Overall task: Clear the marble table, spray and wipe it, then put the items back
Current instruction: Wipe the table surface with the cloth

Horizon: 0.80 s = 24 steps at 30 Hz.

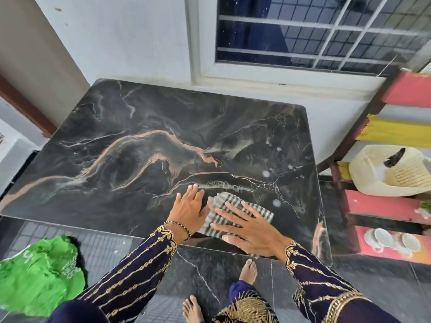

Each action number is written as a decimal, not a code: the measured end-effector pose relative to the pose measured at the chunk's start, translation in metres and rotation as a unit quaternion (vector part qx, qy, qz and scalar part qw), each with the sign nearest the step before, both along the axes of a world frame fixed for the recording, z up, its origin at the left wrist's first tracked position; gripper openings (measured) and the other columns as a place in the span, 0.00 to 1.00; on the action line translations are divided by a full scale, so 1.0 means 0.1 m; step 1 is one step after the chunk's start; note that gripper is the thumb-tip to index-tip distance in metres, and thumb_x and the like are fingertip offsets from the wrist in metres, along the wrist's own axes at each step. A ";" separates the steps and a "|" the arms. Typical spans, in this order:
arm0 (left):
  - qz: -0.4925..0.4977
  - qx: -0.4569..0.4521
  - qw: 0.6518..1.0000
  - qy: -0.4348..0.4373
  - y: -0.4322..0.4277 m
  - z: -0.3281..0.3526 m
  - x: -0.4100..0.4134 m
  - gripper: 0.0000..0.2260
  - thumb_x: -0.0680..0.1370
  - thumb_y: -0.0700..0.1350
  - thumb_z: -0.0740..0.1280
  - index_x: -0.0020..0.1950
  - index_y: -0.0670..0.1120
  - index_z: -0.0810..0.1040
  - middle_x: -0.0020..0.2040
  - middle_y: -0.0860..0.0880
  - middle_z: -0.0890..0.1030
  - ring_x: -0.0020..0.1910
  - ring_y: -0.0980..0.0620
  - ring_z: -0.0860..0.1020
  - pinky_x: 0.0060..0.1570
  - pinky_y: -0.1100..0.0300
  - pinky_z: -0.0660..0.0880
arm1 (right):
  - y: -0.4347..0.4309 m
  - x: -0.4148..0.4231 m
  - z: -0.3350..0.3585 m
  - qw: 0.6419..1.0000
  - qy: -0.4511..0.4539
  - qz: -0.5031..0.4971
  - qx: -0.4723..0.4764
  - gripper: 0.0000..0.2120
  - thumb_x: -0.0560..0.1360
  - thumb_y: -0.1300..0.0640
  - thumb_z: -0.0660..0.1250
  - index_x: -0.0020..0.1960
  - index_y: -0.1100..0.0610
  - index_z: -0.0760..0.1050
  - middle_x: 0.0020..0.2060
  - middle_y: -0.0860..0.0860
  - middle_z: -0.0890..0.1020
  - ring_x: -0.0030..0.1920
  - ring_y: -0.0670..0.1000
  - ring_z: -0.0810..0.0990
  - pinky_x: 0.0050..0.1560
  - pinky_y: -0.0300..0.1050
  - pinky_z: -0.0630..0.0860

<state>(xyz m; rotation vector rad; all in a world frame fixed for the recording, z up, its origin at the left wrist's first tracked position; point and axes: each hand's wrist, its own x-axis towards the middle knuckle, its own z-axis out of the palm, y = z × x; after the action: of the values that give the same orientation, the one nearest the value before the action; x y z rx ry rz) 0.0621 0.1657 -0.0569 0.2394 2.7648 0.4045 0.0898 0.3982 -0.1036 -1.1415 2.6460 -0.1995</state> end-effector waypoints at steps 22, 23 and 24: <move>0.015 -0.170 0.982 -0.080 0.98 -0.03 -2.53 0.67 0.55 0.75 0.70 0.76 0.36 0.43 0.78 0.36 0.47 0.77 0.36 0.46 0.71 0.34 0.57 | 0.74 -3.45 -0.08 0.998 -0.036 -0.049 0.006 0.26 0.77 0.28 0.33 0.74 0.26 0.35 0.77 0.33 0.33 0.79 0.42 0.30 0.78 0.55 0.31; 0.025 -0.175 0.979 -0.100 0.99 -0.03 -2.59 0.69 0.53 0.74 0.71 0.76 0.36 0.43 0.77 0.37 0.47 0.77 0.36 0.46 0.68 0.32 0.60 | 0.76 -3.56 -0.09 0.998 -0.034 -0.053 0.008 0.25 0.77 0.29 0.34 0.73 0.25 0.34 0.77 0.33 0.33 0.78 0.41 0.30 0.79 0.55 0.32; 0.031 -0.183 0.976 -0.114 1.02 -0.05 -2.68 0.70 0.52 0.74 0.73 0.76 0.35 0.43 0.77 0.36 0.47 0.77 0.36 0.47 0.66 0.32 0.63 | 0.79 -3.73 -0.09 0.998 -0.028 -0.057 0.012 0.23 0.78 0.29 0.35 0.72 0.24 0.34 0.77 0.33 0.34 0.78 0.41 0.31 0.79 0.56 0.32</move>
<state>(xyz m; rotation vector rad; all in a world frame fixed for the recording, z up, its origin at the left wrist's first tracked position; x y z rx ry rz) -0.2057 0.2680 -0.0617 0.0127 2.5619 -0.0639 -0.2829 0.4772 -0.1122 -0.9633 2.6582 -0.2176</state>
